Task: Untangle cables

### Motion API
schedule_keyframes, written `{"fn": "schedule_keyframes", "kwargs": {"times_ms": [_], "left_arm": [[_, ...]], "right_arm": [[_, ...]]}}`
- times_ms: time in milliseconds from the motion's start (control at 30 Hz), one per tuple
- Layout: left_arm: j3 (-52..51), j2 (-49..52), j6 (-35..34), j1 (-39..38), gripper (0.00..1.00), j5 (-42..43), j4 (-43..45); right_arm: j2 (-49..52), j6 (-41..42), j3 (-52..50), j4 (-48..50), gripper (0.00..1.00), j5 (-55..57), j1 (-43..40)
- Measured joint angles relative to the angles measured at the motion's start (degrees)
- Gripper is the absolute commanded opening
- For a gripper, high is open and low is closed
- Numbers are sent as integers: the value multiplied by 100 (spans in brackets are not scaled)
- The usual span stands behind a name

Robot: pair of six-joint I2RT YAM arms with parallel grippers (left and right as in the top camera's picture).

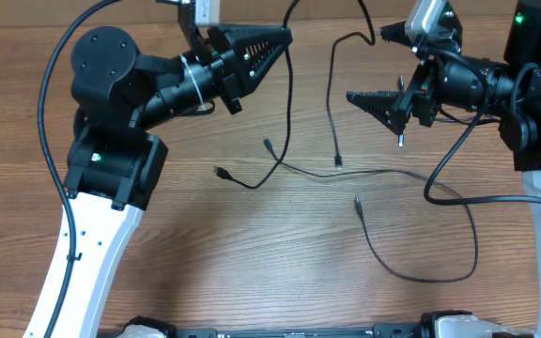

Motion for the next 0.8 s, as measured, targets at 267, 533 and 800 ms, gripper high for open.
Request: {"fn": "schedule_keyframes", "kwargs": {"times_ms": [267, 533, 800], "left_arm": [[0, 0, -9, -52, 4, -2, 0], [0, 9, -22, -214, 4, -116, 116], [0, 9, -7, -866, 4, -901, 129]], "right_arm": [[0, 81, 0, -168, 100, -848, 44], [0, 103, 0, -533, 100, -1117, 592], [0, 120, 0, -525, 100, -621, 1217]]}}
